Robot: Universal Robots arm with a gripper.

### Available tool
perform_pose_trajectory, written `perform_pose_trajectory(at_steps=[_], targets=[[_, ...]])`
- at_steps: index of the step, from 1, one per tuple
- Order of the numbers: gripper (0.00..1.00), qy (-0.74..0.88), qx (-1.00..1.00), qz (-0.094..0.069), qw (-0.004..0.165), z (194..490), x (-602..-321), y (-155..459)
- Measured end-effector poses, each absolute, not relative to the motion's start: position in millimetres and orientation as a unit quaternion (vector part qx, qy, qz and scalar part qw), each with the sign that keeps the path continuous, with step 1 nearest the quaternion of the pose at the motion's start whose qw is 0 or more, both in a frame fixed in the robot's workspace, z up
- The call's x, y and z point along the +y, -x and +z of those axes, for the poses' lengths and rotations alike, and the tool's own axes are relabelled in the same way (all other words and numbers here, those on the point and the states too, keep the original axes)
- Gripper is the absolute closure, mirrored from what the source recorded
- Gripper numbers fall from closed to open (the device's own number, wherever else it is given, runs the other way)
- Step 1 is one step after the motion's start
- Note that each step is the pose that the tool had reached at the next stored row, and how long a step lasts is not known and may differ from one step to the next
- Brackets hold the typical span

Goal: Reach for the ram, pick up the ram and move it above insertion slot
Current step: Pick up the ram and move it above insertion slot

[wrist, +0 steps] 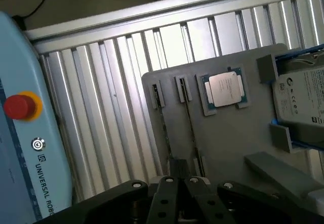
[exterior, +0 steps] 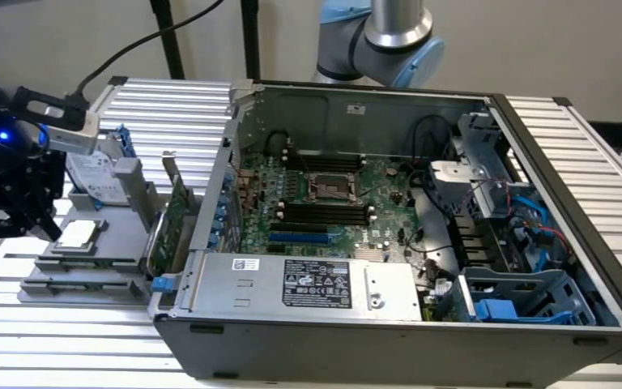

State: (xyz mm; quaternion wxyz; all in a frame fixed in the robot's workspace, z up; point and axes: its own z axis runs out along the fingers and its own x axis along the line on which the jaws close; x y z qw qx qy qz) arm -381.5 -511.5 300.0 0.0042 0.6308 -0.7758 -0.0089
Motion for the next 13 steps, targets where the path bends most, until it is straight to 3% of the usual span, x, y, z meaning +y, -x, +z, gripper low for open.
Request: perform_pose_trajectory(at_steps=[13], targets=[[0.89,-0.711,-0.703,-0.008,0.005,292.4,-511.5,381.6]])
